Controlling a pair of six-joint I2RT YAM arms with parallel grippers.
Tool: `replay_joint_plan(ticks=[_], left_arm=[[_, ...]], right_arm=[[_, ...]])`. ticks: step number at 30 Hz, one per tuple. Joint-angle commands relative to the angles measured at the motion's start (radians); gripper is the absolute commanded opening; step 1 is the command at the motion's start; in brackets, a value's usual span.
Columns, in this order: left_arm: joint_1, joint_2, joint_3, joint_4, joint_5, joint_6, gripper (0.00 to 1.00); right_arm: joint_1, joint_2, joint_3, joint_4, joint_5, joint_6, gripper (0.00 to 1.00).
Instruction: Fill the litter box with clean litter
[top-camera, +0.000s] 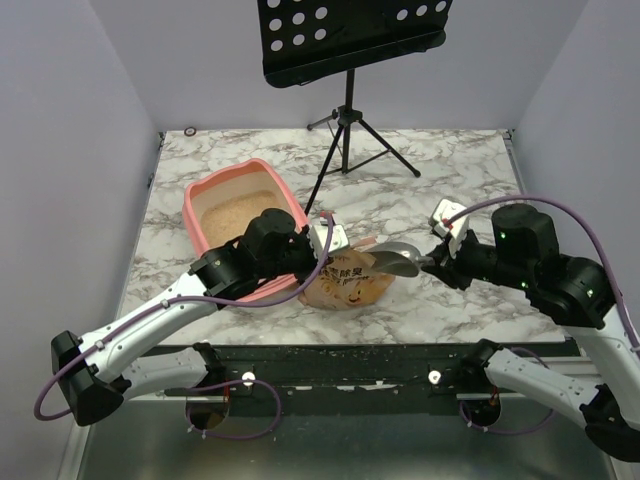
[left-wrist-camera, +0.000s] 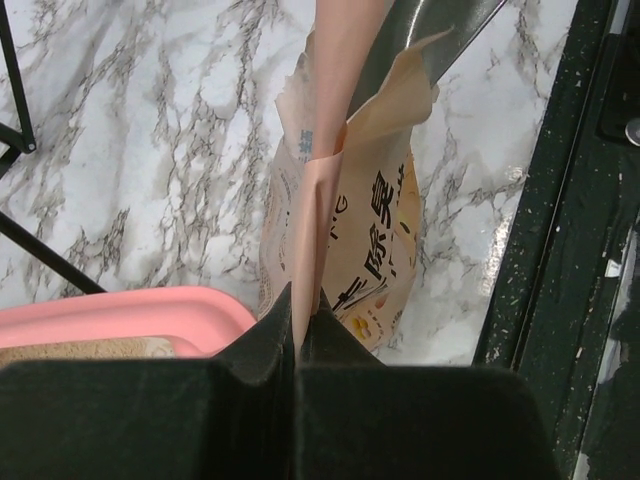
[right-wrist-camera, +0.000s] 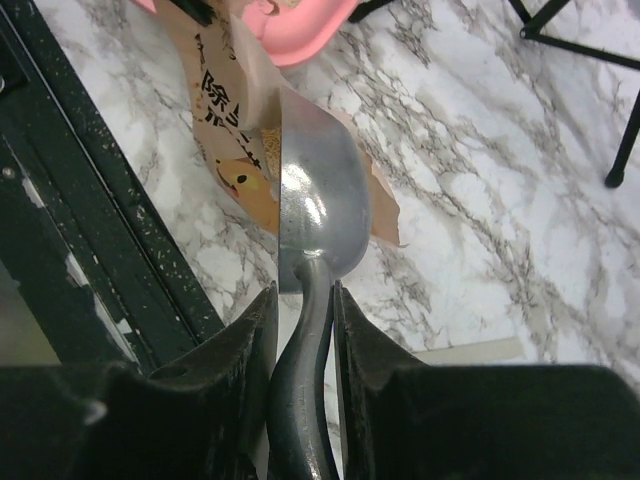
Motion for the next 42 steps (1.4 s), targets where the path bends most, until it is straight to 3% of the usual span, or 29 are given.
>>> replay_joint_plan(ticks=[1, 11, 21, 34, 42], left_arm=[[-0.01, -0.025, -0.01, 0.079, 0.071, -0.041, 0.0], [-0.026, -0.033, -0.024, 0.096, 0.054, -0.056, 0.0], [-0.042, -0.034, -0.042, 0.105, -0.024, -0.062, 0.0], [-0.059, -0.062, -0.065, 0.1, -0.047, -0.042, 0.0], [-0.059, -0.065, -0.067, 0.108, -0.028, -0.044, 0.0]], right_arm=[[0.003, -0.012, -0.012, 0.024, -0.087, -0.169, 0.01], [0.003, 0.075, -0.034, 0.011, 0.006, -0.265, 0.01], [0.003, 0.212, 0.025, -0.007, -0.098, -0.308, 0.01], [0.003, 0.015, -0.086, -0.071, 0.048, -0.321, 0.01], [0.003, 0.061, -0.095, -0.062, -0.069, -0.451, 0.01]])
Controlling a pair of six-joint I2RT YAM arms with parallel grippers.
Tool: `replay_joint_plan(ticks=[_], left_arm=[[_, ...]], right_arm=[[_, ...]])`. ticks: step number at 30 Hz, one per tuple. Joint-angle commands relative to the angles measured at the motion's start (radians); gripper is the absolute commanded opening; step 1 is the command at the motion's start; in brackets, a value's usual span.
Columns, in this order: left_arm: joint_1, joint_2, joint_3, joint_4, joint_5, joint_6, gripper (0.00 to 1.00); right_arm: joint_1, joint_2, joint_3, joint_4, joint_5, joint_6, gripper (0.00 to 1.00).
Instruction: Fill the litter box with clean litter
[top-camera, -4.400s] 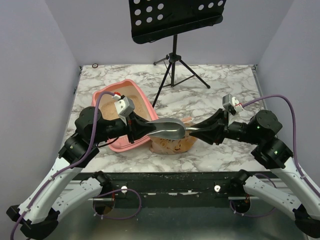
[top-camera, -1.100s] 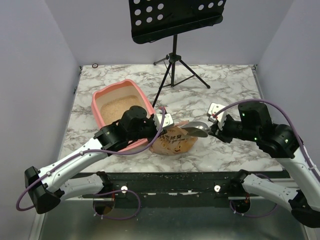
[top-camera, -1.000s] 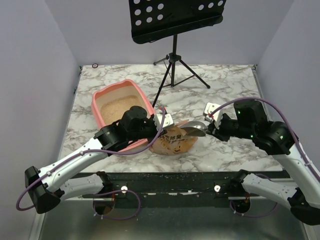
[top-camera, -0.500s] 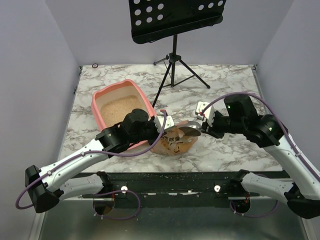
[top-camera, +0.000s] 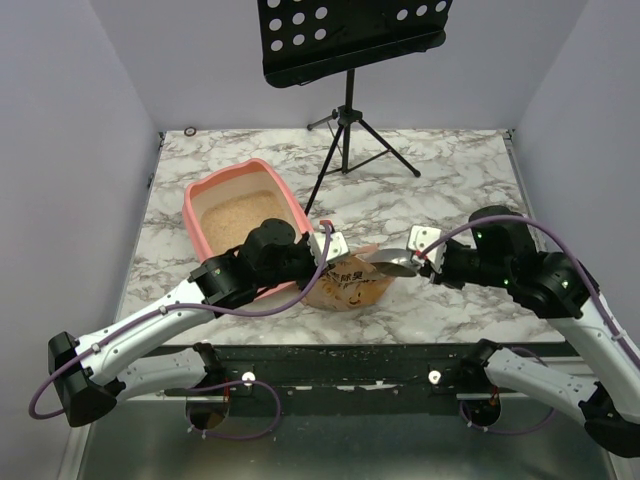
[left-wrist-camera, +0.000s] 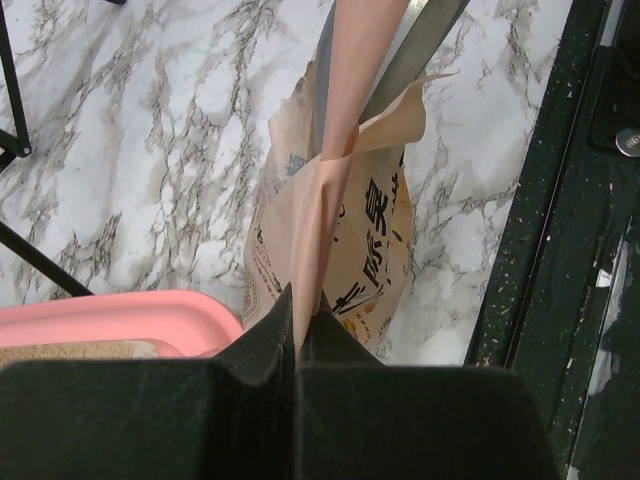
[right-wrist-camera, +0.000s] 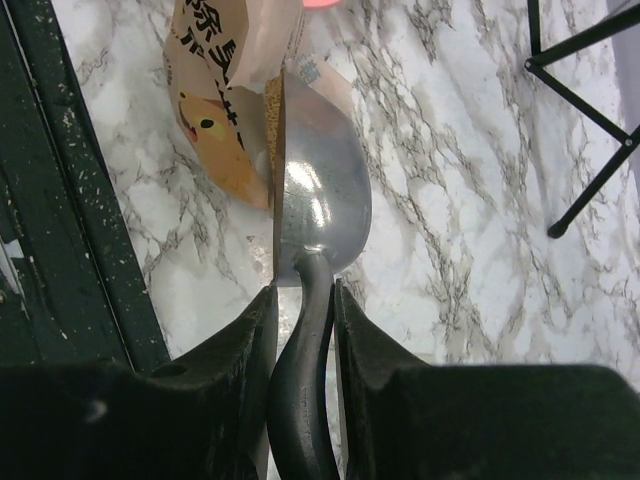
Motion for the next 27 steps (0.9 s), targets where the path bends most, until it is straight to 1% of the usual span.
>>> replay_joint_plan(ticks=[1, 5, 7, 9, 12, 15, 17, 18, 20, 23, 27], left_arm=[[-0.006, -0.029, -0.011, 0.053, 0.021, -0.004, 0.0], [-0.007, -0.039, -0.017, 0.059, 0.021, -0.007, 0.0], [-0.007, -0.04, -0.017, 0.057, 0.017, -0.007, 0.0], [-0.009, -0.039, -0.014, 0.051, 0.01, -0.006, 0.0], [-0.017, -0.043, -0.019, 0.051, -0.002, -0.001, 0.0], [-0.032, -0.046, -0.021, 0.039, -0.023, 0.008, 0.0], [-0.053, -0.046, -0.017, 0.021, -0.045, 0.022, 0.0], [-0.066, -0.046, -0.013, 0.002, -0.057, 0.029, 0.0], [-0.089, -0.042, -0.004, -0.022, -0.095, 0.037, 0.0], [-0.138, -0.032, 0.01, -0.067, -0.219, 0.054, 0.0], [-0.204, -0.014, 0.035, -0.122, -0.402, 0.065, 0.0]], right_arm=[[0.002, 0.07, -0.006, -0.049, -0.074, -0.086, 0.01], [0.0, 0.129, -0.005, -0.009, -0.12, -0.08, 0.01], [0.002, 0.158, 0.007, 0.026, -0.143, -0.055, 0.01], [0.002, 0.181, 0.007, 0.066, -0.132, -0.014, 0.01], [0.002, 0.21, 0.024, 0.129, -0.039, 0.096, 0.01], [0.002, 0.216, 0.053, 0.141, 0.077, 0.205, 0.01], [0.0, 0.213, 0.082, 0.123, 0.148, 0.286, 0.01], [0.0, 0.215, 0.097, 0.097, 0.154, 0.32, 0.01], [0.002, 0.238, 0.134, 0.05, 0.17, 0.415, 0.01], [0.002, 0.284, 0.159, -0.013, 0.132, 0.52, 0.01], [0.002, 0.344, 0.128, -0.04, 0.099, 0.59, 0.01]])
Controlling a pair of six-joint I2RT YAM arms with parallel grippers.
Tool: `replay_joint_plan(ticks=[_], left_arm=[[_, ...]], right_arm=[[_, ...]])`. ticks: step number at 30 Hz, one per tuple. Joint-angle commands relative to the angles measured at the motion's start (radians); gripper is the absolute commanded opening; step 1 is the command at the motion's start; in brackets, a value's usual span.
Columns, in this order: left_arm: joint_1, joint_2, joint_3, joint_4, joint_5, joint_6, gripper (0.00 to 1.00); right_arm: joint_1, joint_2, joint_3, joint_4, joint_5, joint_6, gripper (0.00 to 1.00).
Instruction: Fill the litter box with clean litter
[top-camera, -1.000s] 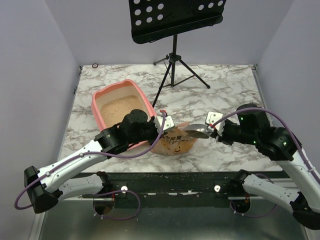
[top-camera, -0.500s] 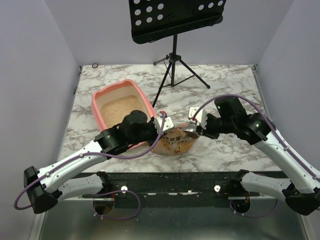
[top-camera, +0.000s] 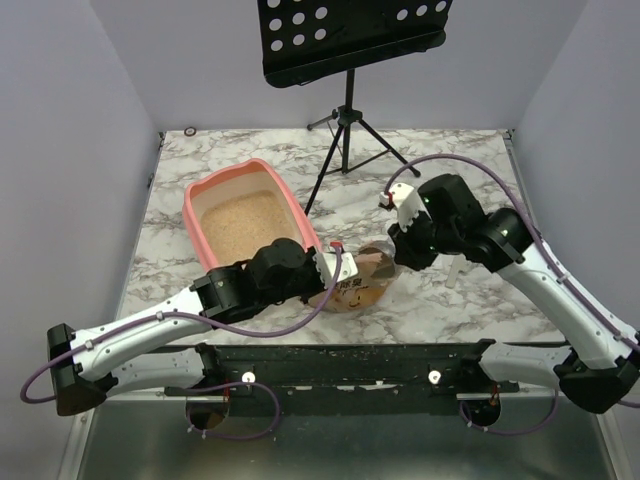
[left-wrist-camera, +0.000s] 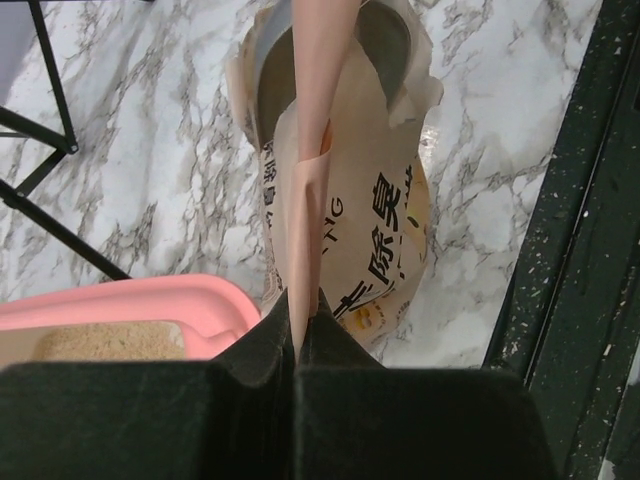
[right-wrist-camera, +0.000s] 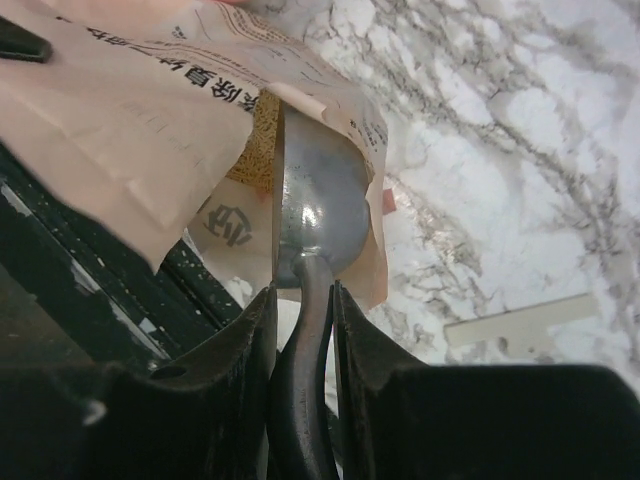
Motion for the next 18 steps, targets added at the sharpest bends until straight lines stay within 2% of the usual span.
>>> replay_joint_plan(ticks=[1, 4, 7, 10, 14, 18], left_arm=[[-0.07, 0.024, 0.066, -0.111, -0.241, 0.012, 0.0], [-0.092, 0.043, 0.091, -0.173, -0.298, -0.013, 0.0], [-0.096, -0.004, 0.091, -0.159, -0.287, -0.016, 0.0], [-0.096, -0.025, 0.146, -0.224, -0.325, -0.037, 0.0], [-0.1, -0.023, 0.201, -0.326, -0.371, -0.053, 0.0], [-0.104, -0.034, 0.197, -0.32, -0.336, -0.057, 0.0]], right_arm=[[-0.003, 0.069, -0.016, -0.048, 0.006, 0.157, 0.01], [-0.001, 0.115, -0.042, -0.049, -0.026, 0.191, 0.01], [-0.003, 0.152, -0.08, -0.016, -0.052, 0.22, 0.01], [-0.011, 0.186, -0.122, 0.027, -0.091, 0.235, 0.01], [-0.023, 0.203, -0.211, 0.139, -0.18, 0.257, 0.01], [-0.043, 0.208, -0.312, 0.27, -0.258, 0.283, 0.01]])
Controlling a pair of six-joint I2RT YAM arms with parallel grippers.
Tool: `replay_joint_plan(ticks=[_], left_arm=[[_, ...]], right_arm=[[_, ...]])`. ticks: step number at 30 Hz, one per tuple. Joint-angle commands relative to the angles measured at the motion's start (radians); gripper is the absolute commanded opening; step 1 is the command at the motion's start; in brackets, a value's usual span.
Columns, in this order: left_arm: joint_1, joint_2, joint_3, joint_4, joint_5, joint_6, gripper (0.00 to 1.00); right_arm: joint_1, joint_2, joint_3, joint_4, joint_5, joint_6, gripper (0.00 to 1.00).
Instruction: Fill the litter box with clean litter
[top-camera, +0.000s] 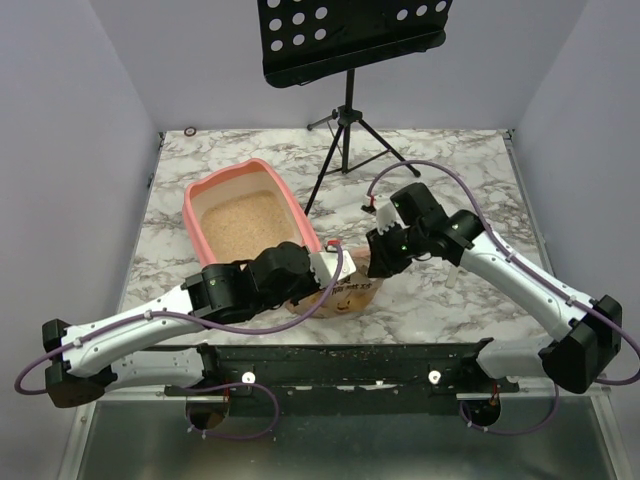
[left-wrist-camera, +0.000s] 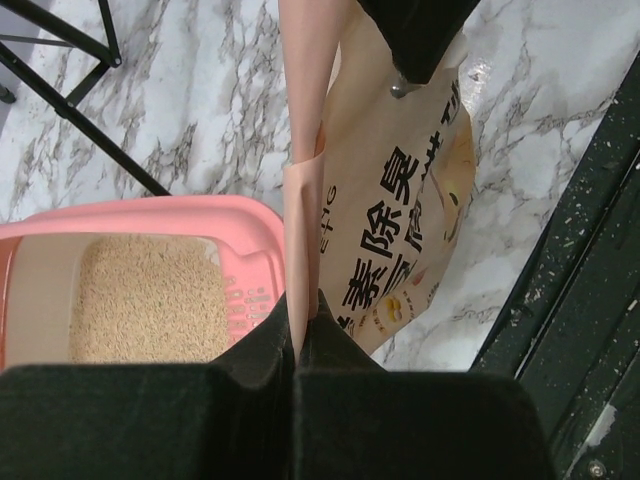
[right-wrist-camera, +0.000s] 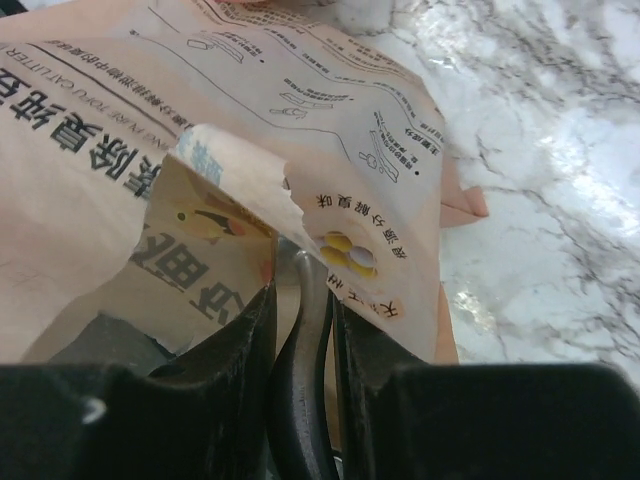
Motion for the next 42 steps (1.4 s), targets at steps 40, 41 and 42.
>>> replay_joint_plan(ticks=[40, 41, 42], left_arm=[[0.004, -0.171, -0.376, 0.477, 0.136, 0.031, 0.0], [0.003, -0.186, -0.383, 0.484, 0.138, 0.035, 0.0], [0.003, -0.2, -0.388, 0.484, 0.136, 0.038, 0.0]], right_arm=[[-0.232, -0.363, -0.581, 0.82, -0.684, 0.453, 0.01], [-0.232, -0.363, -0.585, 0.84, -0.69, 0.472, 0.01], [-0.233, -0.364, -0.591, 0.854, -0.697, 0.487, 0.01]])
